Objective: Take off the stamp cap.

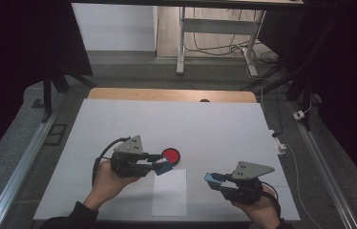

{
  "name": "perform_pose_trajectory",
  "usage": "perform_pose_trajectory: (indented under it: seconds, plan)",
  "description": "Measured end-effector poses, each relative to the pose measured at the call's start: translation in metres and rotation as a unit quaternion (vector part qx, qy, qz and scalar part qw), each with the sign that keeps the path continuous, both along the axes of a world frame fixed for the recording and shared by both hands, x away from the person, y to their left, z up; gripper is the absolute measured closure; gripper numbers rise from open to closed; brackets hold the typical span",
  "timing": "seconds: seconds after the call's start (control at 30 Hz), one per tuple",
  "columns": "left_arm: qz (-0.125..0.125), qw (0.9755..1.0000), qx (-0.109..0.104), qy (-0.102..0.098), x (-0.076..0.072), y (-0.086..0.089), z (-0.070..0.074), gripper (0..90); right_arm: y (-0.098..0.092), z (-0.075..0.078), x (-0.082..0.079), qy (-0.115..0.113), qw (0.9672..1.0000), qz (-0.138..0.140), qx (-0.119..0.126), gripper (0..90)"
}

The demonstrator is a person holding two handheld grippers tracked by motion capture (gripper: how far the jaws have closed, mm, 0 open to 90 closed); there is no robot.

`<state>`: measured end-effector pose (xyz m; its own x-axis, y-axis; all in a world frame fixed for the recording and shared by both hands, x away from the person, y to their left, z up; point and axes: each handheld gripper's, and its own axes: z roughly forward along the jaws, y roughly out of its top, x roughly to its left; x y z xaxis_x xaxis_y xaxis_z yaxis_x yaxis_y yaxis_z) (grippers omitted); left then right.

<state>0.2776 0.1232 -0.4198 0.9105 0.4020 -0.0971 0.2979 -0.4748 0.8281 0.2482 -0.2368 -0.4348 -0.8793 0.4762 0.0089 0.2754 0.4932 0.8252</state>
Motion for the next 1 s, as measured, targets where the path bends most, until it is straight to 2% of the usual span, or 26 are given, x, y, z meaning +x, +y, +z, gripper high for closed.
perform_pose_trajectory:
  seconds: [0.27,0.5,0.73,1.0]
  plan:
    - [0.001,1.0,0.0,0.001,0.0,0.0,0.0,70.3,-0.024,-0.002,-0.007,0.002,0.9992,-0.039,0.001,69.4]
    - [0.003,1.0,-0.002,0.002,0.001,0.0,0.0,70.4,-0.041,-0.006,-0.014,0.009,0.9973,-0.073,0.004,69.4]
    - [0.004,1.0,-0.004,0.003,0.002,0.001,0.0,70.4,-0.057,-0.01,-0.018,0.029,0.9949,-0.095,0.015,69.3]
    - [0.005,1.0,-0.003,0.004,0.003,0.001,0.0,70.4,-0.066,-0.016,-0.02,0.052,0.9927,-0.108,0.01,69.3]
